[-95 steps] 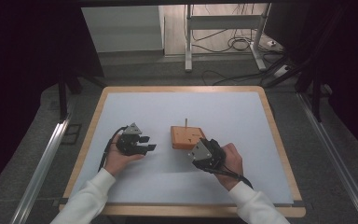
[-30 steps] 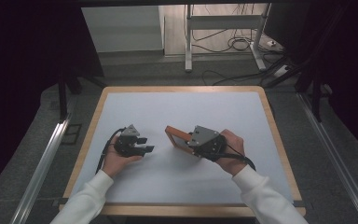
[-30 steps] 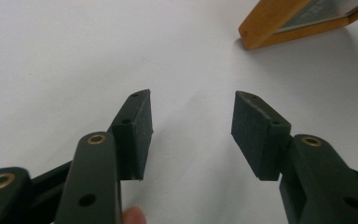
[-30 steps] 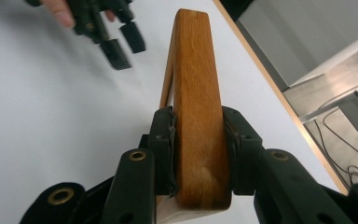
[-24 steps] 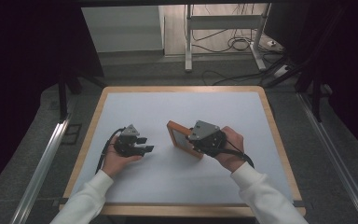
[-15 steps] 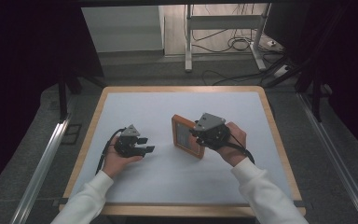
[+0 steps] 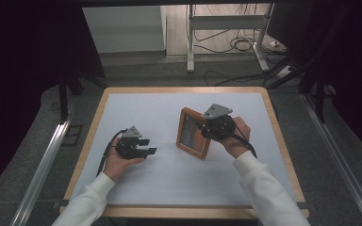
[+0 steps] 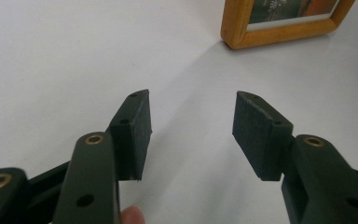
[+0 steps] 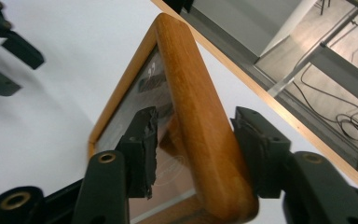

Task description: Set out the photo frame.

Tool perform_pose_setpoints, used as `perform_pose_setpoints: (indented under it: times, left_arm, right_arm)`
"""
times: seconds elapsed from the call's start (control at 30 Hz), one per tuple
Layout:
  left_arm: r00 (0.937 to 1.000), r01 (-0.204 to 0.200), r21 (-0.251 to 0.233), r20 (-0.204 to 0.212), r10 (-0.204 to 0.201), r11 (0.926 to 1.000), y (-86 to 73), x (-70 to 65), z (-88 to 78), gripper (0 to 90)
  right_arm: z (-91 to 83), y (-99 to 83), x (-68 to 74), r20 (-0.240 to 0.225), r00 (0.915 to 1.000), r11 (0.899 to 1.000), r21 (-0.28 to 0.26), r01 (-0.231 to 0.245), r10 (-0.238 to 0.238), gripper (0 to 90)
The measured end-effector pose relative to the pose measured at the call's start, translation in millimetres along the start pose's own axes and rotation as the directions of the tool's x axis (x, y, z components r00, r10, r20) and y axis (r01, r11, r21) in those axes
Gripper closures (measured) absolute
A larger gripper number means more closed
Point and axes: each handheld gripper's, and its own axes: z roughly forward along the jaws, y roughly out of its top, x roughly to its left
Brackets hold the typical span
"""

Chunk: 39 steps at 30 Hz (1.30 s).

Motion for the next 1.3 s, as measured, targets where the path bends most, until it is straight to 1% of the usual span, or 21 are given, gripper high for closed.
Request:
perform_pose_setpoints:
  times: [0.03,0.07,0.27,0.43,0.53,0.6,0.67,0.73,0.77,0.8,0.83,0.87,0.9,0.93,1.0,1.03,1.07,1.17,1.2,1.27,1.3]
  left_arm:
    - [1.0000,-0.001,0.000,0.000,0.001,1.0000,0.0,0.0,-0.1,46.3]
    - [1.0000,-0.004,-0.002,-0.001,0.004,1.0000,0.1,0.1,-0.4,46.2]
    - [1.0000,-0.002,0.001,0.002,0.002,1.0000,-0.3,1.0,-0.1,45.6]
    - [1.0000,-0.003,0.000,0.002,0.003,1.0000,-0.1,0.4,-0.4,45.3]
    - [1.0000,-0.003,0.000,0.003,0.003,1.0000,-0.1,0.3,-0.5,45.2]
    - [1.0000,-0.003,0.000,0.002,0.003,1.0000,-0.1,0.3,-0.5,45.2]
    - [1.0000,-0.003,0.000,0.003,0.003,1.0000,-0.1,0.2,-0.5,45.2]
    - [1.0000,-0.003,0.001,0.002,0.003,1.0000,-0.1,0.2,-0.9,45.1]
    - [1.0000,-0.003,0.001,0.002,0.003,1.0000,-0.1,0.2,-0.9,45.1]
    - [1.0000,-0.002,0.002,0.002,0.002,1.0000,0.0,0.2,-1.2,45.1]
    - [1.0000,0.001,0.004,0.002,-0.001,1.0000,0.1,-0.4,-1.4,45.1]
    - [1.0000,0.001,0.004,0.002,-0.001,1.0000,0.1,-0.4,-1.4,45.0]
    - [1.0000,-0.001,0.004,-0.001,0.001,1.0000,-0.3,-0.9,-1.4,44.7]
    - [0.9999,-0.013,0.005,-0.008,0.013,0.9999,-1.4,-1.9,-2.4,44.7]
    - [0.9998,-0.017,0.006,-0.010,0.017,0.9998,-3.4,-2.2,-3.7,44.5]
    - [0.9998,-0.017,0.006,-0.010,0.017,0.9998,-3.4,-2.2,-3.7,44.4]
    - [0.9999,-0.005,0.006,-0.013,0.005,1.0000,-5.5,-1.9,-5.0,44.3]
    - [0.9999,0.009,0.003,-0.009,-0.009,1.0000,-6.8,-1.3,-6.0,43.1]
    - [0.9998,0.018,-0.001,-0.009,-0.018,0.9998,-7.3,-1.5,-6.1,43.1]
    - [0.9996,0.027,-0.003,-0.009,-0.027,0.9996,-8.0,-3.0,-6.3,40.7]
    - [0.9994,0.032,-0.002,-0.010,-0.032,0.9995,-8.1,-4.1,-6.4,39.9]
  right_arm:
    - [0.0,0.0,0.0,0.000,1.0000,1.000,0.000,0.000,0.000,48.2]
    - [4.2,-2.4,-4.7,0.007,0.9998,1.000,0.006,-0.020,0.020,46.1]
    - [11.8,-9.0,-16.0,0.003,0.9970,0.997,0.003,-0.077,0.077,43.3]
    - [14.0,-10.8,-12.7,0.018,0.9971,0.997,-0.005,-0.073,0.073,37.6]
    - [9.8,-12.3,-12.1,0.029,0.9941,0.994,-0.026,-0.103,0.104,32.6]
    - [8.1,-12.9,-12.3,0.031,0.9931,0.993,-0.032,-0.113,0.114,31.5]
    - [-1.0,-17.1,-15.1,0.029,0.9881,0.987,-0.060,-0.149,0.151,29.2]
    - [-6.5,-21.0,-16.5,0.030,0.9843,0.982,-0.074,-0.171,0.174,27.3]
    - [-6.5,-21.0,-16.5,0.030,0.9843,0.982,-0.074,-0.171,0.174,27.3]
    - [-9.6,-24.0,-17.3,0.028,0.9824,0.980,-0.080,-0.182,0.185,26.9]
    - [-16.1,-30.9,-17.4,0.028,0.9776,0.974,-0.091,-0.205,0.209,25.7]
    - [-16.1,-30.9,-17.4,0.028,0.9776,0.974,-0.091,-0.205,0.209,25.7]
    - [-25.4,-41.3,-14.3,0.042,0.9738,0.968,-0.129,-0.217,0.224,25.7]
    - [-29.8,-46.9,-12.2,0.042,0.9699,0.962,-0.146,-0.231,0.240,25.7]
    - [-36.5,-57.3,-8.4,0.024,0.9637,0.953,-0.159,-0.259,0.266,26.3]
    - [-36.5,-57.3,-8.4,0.024,0.9637,0.953,-0.159,-0.259,0.266,26.3]
    - [-42.9,-70.5,-2.0,0.009,0.9631,0.951,-0.158,-0.264,0.269,28.1]
    - [-48.1,-84.4,4.7,-0.018,0.9608,0.950,-0.146,-0.276,0.277,30.2]
    - [-48.1,-84.4,4.7,-0.018,0.9608,0.950,-0.146,-0.276,0.277,30.2]
    - [-51.2,-97.6,9.2,-0.053,0.9559,0.947,-0.134,-0.293,0.289,32.0]
    - [-51.6,-100.0,10.0,-0.060,0.9550,0.947,-0.129,-0.296,0.290,32.7]
